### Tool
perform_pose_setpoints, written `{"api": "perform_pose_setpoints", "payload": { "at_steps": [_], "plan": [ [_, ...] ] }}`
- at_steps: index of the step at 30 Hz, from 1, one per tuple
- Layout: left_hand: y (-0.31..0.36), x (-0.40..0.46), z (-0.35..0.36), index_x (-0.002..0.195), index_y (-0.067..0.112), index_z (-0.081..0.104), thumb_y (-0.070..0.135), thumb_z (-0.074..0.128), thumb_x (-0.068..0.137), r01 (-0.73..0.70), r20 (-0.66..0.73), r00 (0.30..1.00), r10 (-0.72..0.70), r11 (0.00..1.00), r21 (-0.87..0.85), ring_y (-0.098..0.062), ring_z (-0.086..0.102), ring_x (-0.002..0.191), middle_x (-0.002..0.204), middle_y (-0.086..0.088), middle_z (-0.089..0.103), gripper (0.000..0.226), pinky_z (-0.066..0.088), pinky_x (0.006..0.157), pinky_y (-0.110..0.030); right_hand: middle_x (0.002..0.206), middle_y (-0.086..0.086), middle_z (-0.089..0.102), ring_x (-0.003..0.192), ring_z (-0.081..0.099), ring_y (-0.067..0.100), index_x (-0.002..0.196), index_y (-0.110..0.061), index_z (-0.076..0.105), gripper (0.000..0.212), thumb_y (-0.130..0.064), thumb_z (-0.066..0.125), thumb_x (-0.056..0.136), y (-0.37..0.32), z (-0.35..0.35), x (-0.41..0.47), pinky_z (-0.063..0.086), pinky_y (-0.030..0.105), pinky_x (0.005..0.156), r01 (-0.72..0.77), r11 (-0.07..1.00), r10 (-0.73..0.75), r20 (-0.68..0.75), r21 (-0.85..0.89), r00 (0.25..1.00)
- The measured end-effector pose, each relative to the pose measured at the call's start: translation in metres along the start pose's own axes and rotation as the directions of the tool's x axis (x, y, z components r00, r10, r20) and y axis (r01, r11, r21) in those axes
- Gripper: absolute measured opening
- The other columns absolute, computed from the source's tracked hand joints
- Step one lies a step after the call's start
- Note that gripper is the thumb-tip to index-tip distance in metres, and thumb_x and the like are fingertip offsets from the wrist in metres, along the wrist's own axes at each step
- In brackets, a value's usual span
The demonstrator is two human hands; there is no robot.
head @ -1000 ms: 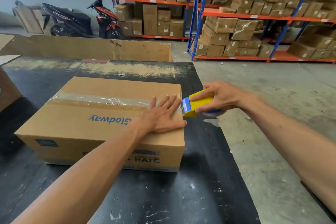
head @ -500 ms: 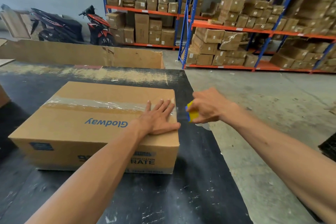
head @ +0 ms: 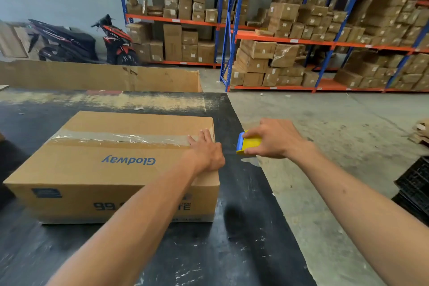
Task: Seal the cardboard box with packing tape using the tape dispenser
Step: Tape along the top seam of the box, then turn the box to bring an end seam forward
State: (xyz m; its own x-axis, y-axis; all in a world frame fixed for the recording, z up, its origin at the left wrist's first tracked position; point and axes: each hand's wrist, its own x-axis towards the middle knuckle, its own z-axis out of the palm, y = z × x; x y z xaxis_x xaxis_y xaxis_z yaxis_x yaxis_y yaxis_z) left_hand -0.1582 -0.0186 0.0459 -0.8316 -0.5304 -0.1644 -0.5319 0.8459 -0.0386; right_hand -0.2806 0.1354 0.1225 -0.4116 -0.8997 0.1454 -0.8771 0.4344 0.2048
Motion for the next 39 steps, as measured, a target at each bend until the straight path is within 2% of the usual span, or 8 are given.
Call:
{"api": "perform_pose_setpoints", "payload": {
  "at_steps": [5,9,12,23,29,32,36,39],
  "plan": [
    [-0.001,-0.002,0.016,0.159,0.014,-0.008,0.037,0.019,0.103,0.012,-0.063,0.998,-0.019,0.994,-0.106,-0.037,-0.015,0.152,0.165,-0.021,-0.016,0.067,-0.006,0.116,-0.067,0.114,-0.017,0.071,0.108,0.063,0.018,0.117,-0.056,0.065,0.054,-0.079,0.063,0.068,0.009,0.015,0.001,0.049,0.034,0.081,-0.172,0.918,0.197,-0.036,0.358,0.980],
    [0.001,-0.004,0.016,0.158,0.012,-0.015,0.038,0.020,0.103,0.040,-0.071,0.996,-0.051,0.989,-0.141,-0.034,-0.014,0.153,0.165,-0.018,-0.015,0.070,-0.006,0.117,-0.065,0.115,-0.024,0.071,0.105,0.064,0.008,0.108,-0.053,0.072,0.053,-0.076,0.071,0.061,0.010,0.027,0.001,0.053,0.037,0.092,-0.220,0.664,0.287,0.027,0.715,0.957],
    [0.001,-0.009,0.018,0.157,0.006,-0.014,0.038,0.021,0.102,0.058,-0.059,0.996,-0.071,0.980,-0.188,-0.032,-0.015,0.153,0.166,-0.016,-0.015,0.072,-0.006,0.118,-0.064,0.109,-0.024,0.072,0.102,0.065,0.004,0.110,-0.046,0.075,0.047,-0.065,0.079,0.068,0.004,0.030,-0.002,0.048,0.022,0.082,-0.195,0.538,0.302,0.029,0.820,0.953],
    [-0.055,-0.039,0.016,0.159,0.007,-0.006,0.036,0.034,0.102,-0.305,-0.059,0.952,0.300,0.940,-0.152,-0.025,-0.012,0.154,0.167,-0.012,-0.013,0.075,-0.007,0.122,-0.053,0.106,-0.023,0.072,0.104,0.064,0.003,0.109,-0.045,0.076,0.038,-0.057,0.080,0.073,-0.022,0.016,-0.019,0.044,0.019,0.079,-0.218,0.438,0.375,0.043,0.872,0.926],
    [-0.120,-0.064,0.006,0.157,0.026,0.028,0.037,0.059,0.075,-0.441,-0.008,0.873,0.489,0.780,-0.444,-0.005,0.009,0.151,0.165,0.010,0.014,0.088,-0.007,0.119,-0.029,0.106,-0.023,0.074,0.105,0.065,0.005,0.106,-0.049,0.075,0.041,-0.066,0.078,0.068,-0.045,0.009,-0.026,0.053,0.033,0.092,-0.206,0.449,0.374,0.027,0.869,0.927],
    [-0.138,-0.079,0.008,0.158,0.029,0.023,0.045,0.063,0.074,-0.395,-0.036,0.906,0.421,0.812,-0.430,-0.009,0.013,0.151,0.166,0.010,0.011,0.095,-0.004,0.122,-0.035,0.106,-0.023,0.074,0.107,0.065,0.004,0.105,-0.047,0.076,0.042,-0.065,0.079,0.067,-0.060,0.004,-0.027,0.053,0.035,0.095,-0.188,0.421,0.375,0.018,0.887,0.927],
    [-0.125,-0.093,0.034,0.157,0.029,-0.017,0.081,0.037,0.086,-0.109,-0.061,0.993,0.101,0.982,-0.155,-0.037,-0.020,0.150,0.162,-0.010,-0.027,0.103,-0.013,0.117,-0.063,0.104,-0.023,0.074,0.107,0.065,0.005,0.103,-0.046,0.077,0.035,-0.059,0.081,0.071,-0.086,-0.007,-0.026,0.053,0.033,0.095,-0.156,0.406,0.355,0.002,0.900,0.935],
    [-0.127,-0.097,0.039,0.159,0.033,-0.009,0.077,0.028,0.091,-0.107,-0.062,0.993,0.099,0.984,-0.142,-0.044,-0.016,0.150,0.165,-0.010,-0.018,0.089,-0.009,0.117,-0.065,0.106,-0.022,0.074,0.107,0.065,0.006,0.106,-0.047,0.076,0.042,-0.064,0.080,0.068,-0.104,-0.008,-0.025,0.054,0.035,0.095,-0.151,0.427,0.333,0.001,0.892,0.943]
  ]
}}
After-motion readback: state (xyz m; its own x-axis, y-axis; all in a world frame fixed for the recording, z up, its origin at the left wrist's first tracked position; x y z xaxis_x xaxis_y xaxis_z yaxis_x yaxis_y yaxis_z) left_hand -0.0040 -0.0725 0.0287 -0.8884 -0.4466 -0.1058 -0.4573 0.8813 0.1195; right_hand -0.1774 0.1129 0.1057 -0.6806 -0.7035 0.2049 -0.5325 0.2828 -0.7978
